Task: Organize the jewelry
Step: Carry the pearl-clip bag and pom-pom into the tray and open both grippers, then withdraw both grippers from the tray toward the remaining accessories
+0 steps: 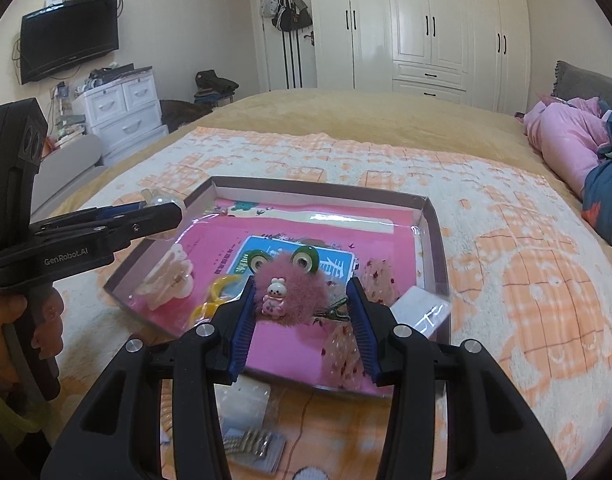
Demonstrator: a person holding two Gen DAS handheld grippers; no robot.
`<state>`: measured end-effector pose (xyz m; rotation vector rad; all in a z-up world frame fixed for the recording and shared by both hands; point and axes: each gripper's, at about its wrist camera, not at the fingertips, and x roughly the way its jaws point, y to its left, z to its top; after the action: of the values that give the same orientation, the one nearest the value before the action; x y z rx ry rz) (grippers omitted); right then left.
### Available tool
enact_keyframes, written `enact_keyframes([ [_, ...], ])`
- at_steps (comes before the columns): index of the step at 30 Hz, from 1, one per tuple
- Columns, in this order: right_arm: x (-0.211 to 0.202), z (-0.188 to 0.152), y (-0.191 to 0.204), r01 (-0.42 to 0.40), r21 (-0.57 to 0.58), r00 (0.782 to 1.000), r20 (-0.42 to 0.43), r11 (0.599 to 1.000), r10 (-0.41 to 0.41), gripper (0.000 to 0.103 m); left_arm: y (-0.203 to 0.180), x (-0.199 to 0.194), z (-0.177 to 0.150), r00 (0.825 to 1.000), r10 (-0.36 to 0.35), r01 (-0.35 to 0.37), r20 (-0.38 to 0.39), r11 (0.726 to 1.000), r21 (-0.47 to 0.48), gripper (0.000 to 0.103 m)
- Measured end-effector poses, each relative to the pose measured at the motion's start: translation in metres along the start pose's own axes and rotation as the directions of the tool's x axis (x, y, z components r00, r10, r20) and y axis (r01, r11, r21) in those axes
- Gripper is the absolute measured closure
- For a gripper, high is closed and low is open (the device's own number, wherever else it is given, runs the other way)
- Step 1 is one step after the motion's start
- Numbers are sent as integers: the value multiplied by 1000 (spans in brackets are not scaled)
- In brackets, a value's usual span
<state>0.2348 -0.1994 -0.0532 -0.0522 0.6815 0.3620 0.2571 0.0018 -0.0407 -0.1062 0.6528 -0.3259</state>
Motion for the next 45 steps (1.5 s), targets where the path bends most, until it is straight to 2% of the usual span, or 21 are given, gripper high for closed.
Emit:
enact_keyframes([
  [15,39,-15,3,9,11,995,-96,1000,-8,61,8,34,-3,999,-11,11,-46,1000,-6,65],
  [29,39,-23,9,-24,38,994,-103,999,28,58,5,43,-9,997,-7,7,-71,1000,0,65],
  [31,37,-24,9,-28,43,994,-102,999,33,56,5,43,-9,998,-6,6,-70,1000,1,65],
  [33,33,-25,9,-28,51,995,-92,998,32,48,5,42,-10,998,-5,5,-70,1000,1,65],
  [40,14,-30,4,-8,66,999,-48,998,12,37,6,40,-10,998,3,-3,-63,1000,-8,64],
  [45,2,-33,-2,-3,93,1000,-30,996,6,31,6,32,-8,999,6,-7,-50,1000,-13,57],
])
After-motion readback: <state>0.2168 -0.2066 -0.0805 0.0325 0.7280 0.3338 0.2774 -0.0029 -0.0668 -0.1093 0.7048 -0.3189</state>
